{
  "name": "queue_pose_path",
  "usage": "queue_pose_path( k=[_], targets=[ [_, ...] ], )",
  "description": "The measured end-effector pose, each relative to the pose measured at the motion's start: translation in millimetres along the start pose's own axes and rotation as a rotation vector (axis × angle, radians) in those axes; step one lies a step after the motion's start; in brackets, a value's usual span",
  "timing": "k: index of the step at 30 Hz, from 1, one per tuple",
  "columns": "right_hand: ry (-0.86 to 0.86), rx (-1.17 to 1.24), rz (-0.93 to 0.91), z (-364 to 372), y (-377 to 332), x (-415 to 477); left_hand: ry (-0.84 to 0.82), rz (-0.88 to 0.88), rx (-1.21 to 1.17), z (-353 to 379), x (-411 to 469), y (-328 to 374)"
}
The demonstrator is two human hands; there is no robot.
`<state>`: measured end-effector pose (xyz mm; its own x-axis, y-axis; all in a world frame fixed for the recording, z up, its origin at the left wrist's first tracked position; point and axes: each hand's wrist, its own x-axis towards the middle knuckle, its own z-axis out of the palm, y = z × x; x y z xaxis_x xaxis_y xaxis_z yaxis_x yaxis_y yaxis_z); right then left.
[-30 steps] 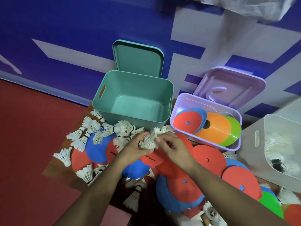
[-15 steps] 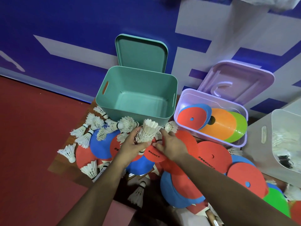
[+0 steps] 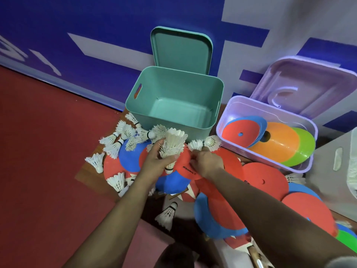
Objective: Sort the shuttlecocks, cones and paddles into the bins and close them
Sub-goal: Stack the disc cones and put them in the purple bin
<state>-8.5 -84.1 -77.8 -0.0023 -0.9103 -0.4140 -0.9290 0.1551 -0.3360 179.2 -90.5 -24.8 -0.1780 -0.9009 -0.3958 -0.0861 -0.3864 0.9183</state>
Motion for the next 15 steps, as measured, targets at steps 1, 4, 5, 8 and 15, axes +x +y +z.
queue_pose_path(
  k=[1, 4, 5, 8, 15],
  targets=[
    [0.042, 0.055, -0.004, -1.3, 1.4, -2.1, 0.011, 0.003, -0.008, 1.2, -4.2, 0.6],
    [0.234, 0.264, -0.042, -15.0, 9.9, -18.3, 0.022, 0.015, -0.006, 7.5, -17.0, 4.5],
    [0.287, 0.349, -0.059, -22.8, 15.1, -27.4, 0.008, 0.022, 0.004, 10.8, -20.6, 4.6],
    [0.328, 0.635, -0.118, -46.9, 33.9, -56.6, -0.013, 0.038, 0.029, 23.5, -30.9, 7.1],
    [0.26, 1.014, -0.183, -125.4, 94.9, -122.1, -0.152, 0.047, 0.153, 83.9, -53.9, 24.8]
  ],
)
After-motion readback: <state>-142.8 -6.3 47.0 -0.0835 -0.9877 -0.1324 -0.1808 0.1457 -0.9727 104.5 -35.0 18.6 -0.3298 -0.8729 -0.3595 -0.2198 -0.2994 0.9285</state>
